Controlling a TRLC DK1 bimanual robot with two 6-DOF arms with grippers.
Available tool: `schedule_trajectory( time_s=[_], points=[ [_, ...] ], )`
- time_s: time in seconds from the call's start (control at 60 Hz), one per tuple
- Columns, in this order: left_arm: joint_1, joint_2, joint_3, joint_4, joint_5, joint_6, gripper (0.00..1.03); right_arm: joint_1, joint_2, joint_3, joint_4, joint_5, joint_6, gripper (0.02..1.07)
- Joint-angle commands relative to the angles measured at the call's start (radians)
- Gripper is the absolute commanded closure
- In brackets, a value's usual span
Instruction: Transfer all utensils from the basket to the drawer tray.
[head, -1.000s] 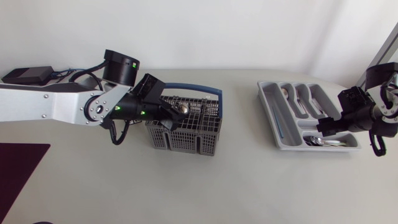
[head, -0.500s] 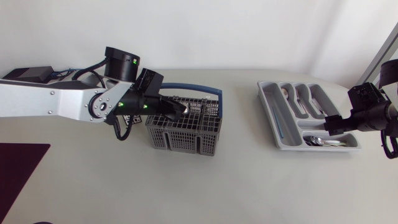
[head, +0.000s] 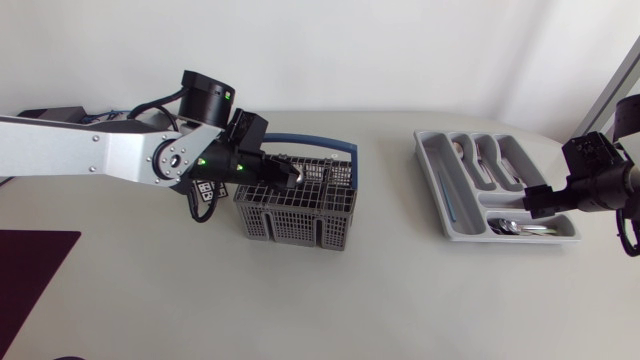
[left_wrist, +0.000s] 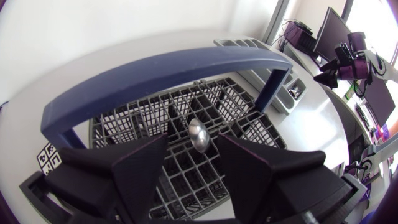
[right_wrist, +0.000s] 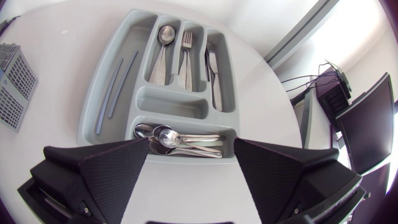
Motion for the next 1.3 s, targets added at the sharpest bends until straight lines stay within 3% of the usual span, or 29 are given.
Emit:
schedule_trajectory(
  time_s=[0.0,0.117,0.2,0.367,0.733,1.033,1.283],
  points=[
    [-0.006,0.033,0.025,-0.011,0.020,-0.034,0.55,0.001,-0.011,-0.012,-0.011,-0.001,0.024,0.09],
    [-0.006,0.043,0.029,-0.015,0.043,-0.039,0.57,0.003,-0.022,-0.020,-0.007,-0.001,0.023,0.09],
    [-0.002,0.053,0.039,-0.014,0.058,-0.047,0.65,0.007,-0.027,-0.029,-0.004,-0.001,0.023,0.09],
    [-0.004,0.074,0.046,0.000,0.081,-0.051,0.67,0.009,-0.033,-0.038,-0.001,0.001,0.018,0.09],
    [0.002,0.057,0.022,0.034,0.135,-0.057,0.93,0.018,-0.037,-0.060,0.025,0.010,0.003,0.09],
    [0.027,-0.006,-0.017,0.048,0.173,-0.060,0.97,0.032,-0.060,-0.056,0.024,0.019,-0.005,0.09],
    [0.048,-0.085,-0.087,0.107,0.260,-0.063,0.97,0.043,-0.076,-0.049,0.015,0.027,-0.013,0.09]
  ],
)
